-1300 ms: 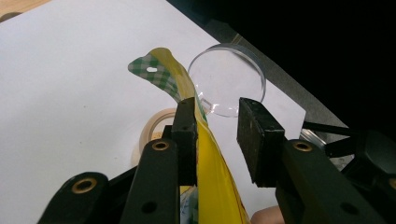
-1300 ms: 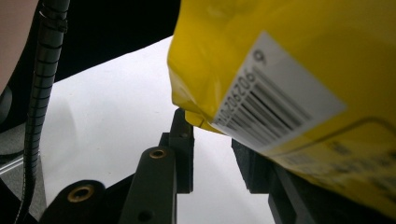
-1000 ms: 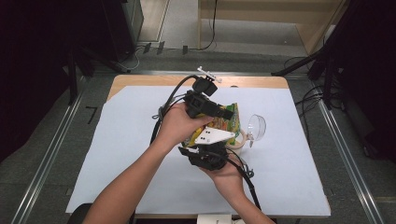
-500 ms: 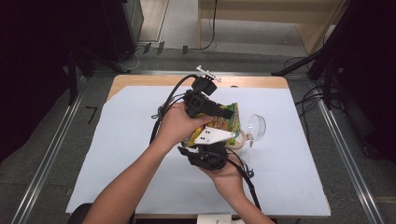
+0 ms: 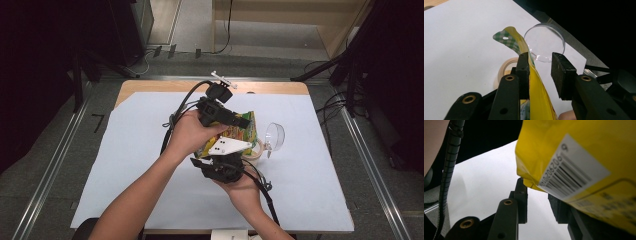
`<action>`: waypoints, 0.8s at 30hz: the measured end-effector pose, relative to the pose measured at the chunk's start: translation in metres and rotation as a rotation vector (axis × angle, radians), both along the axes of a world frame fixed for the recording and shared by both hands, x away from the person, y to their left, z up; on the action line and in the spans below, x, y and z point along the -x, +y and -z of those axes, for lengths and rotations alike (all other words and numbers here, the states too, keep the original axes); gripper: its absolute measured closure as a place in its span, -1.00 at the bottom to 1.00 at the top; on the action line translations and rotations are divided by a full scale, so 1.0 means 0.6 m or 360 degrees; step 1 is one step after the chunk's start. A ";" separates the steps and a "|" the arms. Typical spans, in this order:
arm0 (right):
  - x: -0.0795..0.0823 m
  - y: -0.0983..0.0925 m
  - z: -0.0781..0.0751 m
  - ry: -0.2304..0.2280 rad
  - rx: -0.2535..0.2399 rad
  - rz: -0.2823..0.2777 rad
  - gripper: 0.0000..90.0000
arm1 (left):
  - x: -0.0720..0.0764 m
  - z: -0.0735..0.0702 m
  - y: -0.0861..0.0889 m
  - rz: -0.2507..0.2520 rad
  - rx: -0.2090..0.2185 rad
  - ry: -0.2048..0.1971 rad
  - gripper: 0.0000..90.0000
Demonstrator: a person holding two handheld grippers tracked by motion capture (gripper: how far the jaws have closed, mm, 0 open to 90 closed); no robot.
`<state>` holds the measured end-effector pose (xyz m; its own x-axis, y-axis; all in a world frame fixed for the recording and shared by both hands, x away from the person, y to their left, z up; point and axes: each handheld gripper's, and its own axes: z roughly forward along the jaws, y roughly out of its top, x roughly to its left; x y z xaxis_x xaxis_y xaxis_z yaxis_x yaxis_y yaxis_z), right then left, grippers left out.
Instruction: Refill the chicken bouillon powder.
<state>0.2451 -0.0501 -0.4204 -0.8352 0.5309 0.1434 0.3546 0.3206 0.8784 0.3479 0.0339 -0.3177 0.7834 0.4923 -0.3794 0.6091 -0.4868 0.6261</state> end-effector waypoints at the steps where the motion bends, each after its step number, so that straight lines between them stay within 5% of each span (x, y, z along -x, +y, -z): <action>1: 0.000 0.000 0.000 0.0000 0.0001 -0.0001 0.58 | 0.000 0.000 0.000 0.0001 -0.0001 -0.0001 0.54; 24: 0.000 0.001 0.003 0.0011 -0.0001 -0.0006 0.58 | 0.001 0.004 0.002 0.0004 0.0005 0.0008 0.56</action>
<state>0.2449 -0.0497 -0.4224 -0.8362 0.5275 0.1498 0.3595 0.3212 0.8761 0.3475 0.0353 -0.3201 0.7829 0.4889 -0.3848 0.6109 -0.4866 0.6245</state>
